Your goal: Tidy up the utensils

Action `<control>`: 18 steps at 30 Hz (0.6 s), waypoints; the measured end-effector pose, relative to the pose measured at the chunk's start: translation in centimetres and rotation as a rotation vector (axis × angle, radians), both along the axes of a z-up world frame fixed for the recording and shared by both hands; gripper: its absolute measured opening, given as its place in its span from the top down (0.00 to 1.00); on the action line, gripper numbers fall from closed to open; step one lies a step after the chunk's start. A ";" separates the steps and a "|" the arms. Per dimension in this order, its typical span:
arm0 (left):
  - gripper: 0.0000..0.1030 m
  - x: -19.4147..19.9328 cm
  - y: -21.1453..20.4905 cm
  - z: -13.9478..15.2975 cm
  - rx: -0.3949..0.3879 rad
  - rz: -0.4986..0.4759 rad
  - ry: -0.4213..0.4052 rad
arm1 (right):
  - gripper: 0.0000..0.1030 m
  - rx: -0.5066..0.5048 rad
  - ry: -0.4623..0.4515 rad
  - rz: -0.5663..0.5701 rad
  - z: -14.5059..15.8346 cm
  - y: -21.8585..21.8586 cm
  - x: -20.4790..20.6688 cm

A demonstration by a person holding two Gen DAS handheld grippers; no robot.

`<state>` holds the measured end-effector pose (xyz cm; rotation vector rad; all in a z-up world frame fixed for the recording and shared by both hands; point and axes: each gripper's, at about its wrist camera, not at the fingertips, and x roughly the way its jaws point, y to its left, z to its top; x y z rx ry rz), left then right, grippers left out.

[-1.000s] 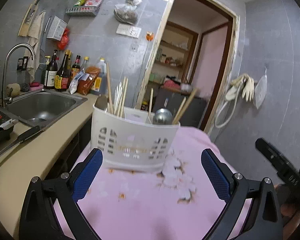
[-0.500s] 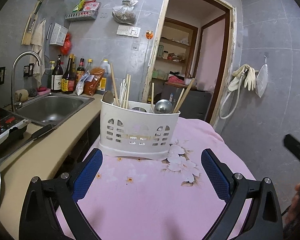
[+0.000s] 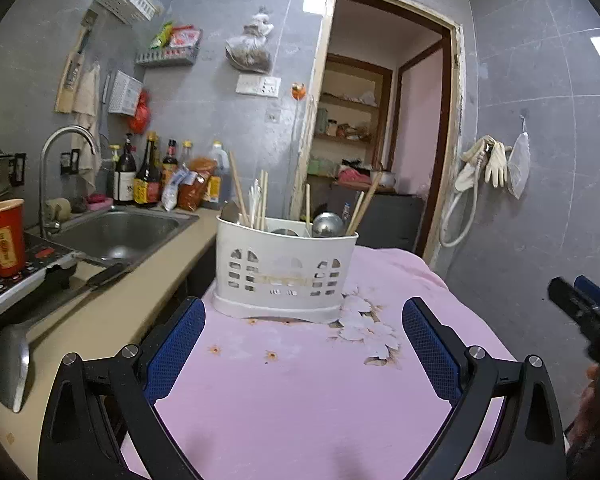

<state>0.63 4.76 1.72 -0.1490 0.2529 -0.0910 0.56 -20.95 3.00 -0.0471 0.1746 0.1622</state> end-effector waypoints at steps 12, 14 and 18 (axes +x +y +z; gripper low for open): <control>0.06 -0.8 -1.4 -0.6 0.086 0.076 -0.061 | 0.00 -0.062 -0.043 -0.089 -1.9 0.6 0.6; 0.06 -0.7 -1.4 -0.7 0.089 0.081 -0.062 | 0.00 -0.057 -0.039 -0.089 -1.9 0.5 0.6; 0.06 -0.6 -1.1 -0.8 0.077 0.084 -0.060 | 0.00 -0.049 -0.031 -0.093 -2.0 0.2 0.7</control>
